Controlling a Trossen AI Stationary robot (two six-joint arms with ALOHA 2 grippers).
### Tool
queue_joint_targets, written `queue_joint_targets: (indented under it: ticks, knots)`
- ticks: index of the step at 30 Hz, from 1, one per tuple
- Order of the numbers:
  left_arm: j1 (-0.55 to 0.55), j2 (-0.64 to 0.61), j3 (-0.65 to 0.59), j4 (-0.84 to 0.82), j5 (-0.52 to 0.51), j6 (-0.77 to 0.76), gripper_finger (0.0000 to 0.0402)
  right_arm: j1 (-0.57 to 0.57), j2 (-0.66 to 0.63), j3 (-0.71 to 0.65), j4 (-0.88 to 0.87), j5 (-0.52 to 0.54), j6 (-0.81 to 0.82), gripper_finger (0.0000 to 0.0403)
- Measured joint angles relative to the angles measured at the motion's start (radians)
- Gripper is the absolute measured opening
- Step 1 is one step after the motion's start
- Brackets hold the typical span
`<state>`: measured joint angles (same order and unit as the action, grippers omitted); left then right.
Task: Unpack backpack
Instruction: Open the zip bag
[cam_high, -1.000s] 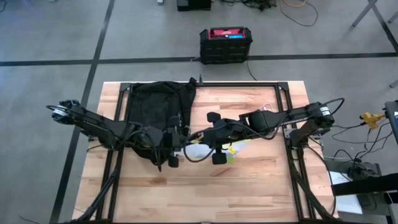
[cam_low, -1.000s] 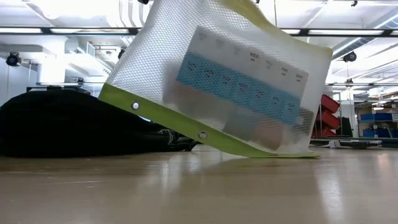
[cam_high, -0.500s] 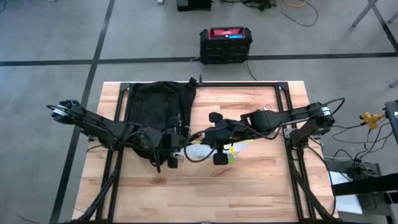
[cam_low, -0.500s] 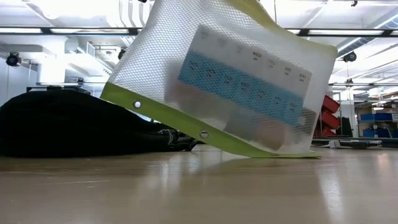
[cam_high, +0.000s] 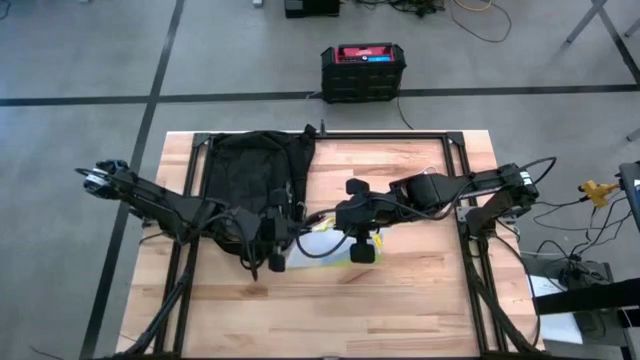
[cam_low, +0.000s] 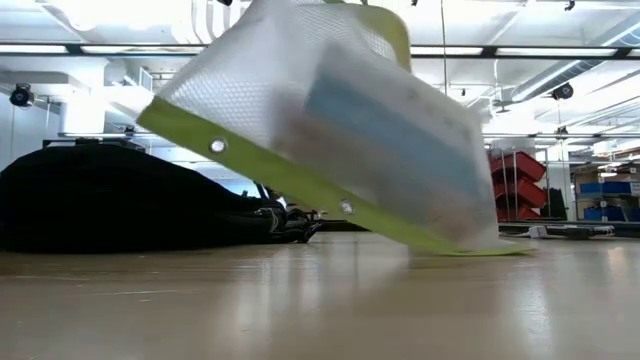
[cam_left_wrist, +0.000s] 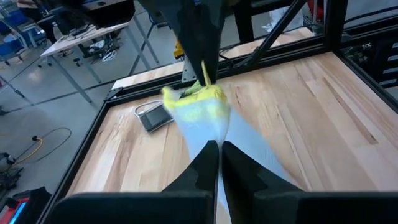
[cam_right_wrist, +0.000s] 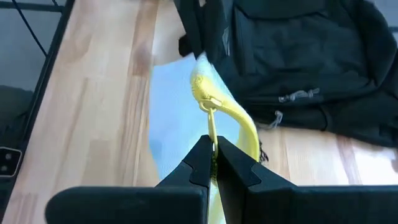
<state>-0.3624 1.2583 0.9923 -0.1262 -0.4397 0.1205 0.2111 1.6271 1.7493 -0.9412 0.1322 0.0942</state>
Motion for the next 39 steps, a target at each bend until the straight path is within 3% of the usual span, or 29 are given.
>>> queue_joint_targets:
  ticks: [8, 13, 19, 26, 31, 35, 39]
  knots:
    - [-0.01, 0.0, -0.001, -0.004, 0.003, 0.014, 0.0004, 0.0, 0.004, 0.0, 0.041, 0.018, -0.026, 0.0001]
    - [-0.008, 0.0, -0.001, 0.036, 0.003, 0.009, 0.0036, 0.0, 0.004, 0.0, 0.049, 0.027, -0.028, 0.0001]
    - [-0.004, 0.011, -0.001, 0.147, 0.003, -0.039, 0.0127, 0.001, 0.004, 0.0, 0.055, 0.077, -0.041, 0.0001]
    - [0.065, 0.088, -0.001, 0.152, -0.046, -0.187, 0.0243, 0.001, 0.004, 0.0, 0.061, 0.08, -0.052, 0.0]
    - [0.119, 0.117, -0.001, 0.154, -0.034, -0.28, 0.0298, 0.001, 0.004, 0.0, 0.061, 0.085, -0.043, 0.0]
    - [0.133, 0.119, -0.001, 0.166, -0.009, -0.309, 0.0304, 0.002, 0.004, 0.0, 0.062, 0.086, -0.042, 0.0]
    - [0.133, 0.119, -0.001, 0.197, 0.024, -0.317, 0.0248, 0.003, 0.005, 0.0, 0.064, 0.091, -0.043, 0.0]
